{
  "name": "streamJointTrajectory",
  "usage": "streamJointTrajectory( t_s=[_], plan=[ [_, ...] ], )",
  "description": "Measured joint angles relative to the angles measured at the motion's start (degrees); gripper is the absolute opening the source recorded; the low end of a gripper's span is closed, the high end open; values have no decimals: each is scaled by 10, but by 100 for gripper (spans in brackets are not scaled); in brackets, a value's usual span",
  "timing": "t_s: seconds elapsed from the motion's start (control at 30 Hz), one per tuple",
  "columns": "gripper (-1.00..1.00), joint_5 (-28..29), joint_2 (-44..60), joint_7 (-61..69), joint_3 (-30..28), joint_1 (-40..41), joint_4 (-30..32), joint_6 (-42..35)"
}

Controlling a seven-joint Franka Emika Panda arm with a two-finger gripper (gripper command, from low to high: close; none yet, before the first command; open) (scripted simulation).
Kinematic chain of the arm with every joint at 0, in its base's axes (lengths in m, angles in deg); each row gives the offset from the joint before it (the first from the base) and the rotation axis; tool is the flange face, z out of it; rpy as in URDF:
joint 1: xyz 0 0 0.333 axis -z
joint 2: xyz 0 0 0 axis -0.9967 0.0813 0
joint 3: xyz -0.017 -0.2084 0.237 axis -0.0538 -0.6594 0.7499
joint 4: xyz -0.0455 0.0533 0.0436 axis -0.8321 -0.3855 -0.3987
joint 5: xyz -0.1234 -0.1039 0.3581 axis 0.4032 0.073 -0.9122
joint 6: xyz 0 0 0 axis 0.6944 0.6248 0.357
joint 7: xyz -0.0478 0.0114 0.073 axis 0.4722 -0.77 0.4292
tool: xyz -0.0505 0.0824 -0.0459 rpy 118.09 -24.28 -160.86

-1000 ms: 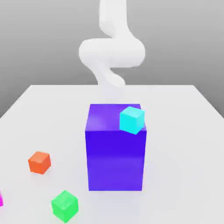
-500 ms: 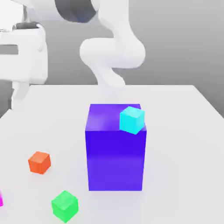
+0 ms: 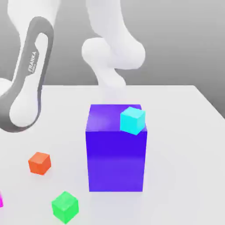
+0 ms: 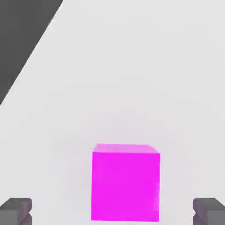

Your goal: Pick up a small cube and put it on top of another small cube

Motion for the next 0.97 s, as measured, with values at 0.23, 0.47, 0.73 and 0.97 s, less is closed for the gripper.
streamJointTrajectory(
  t_s=[0.23,0.47,0.73,0.97],
  plan=[
    [-100,-10,31,7,12,10,-7,24],
    [-100,23,-62,-28,-11,-23,23,-39],
    [-100,100,-198,-214,44,-164,152,-38],
    [100,90,-135,-216,59,-166,156,30]
  ],
)
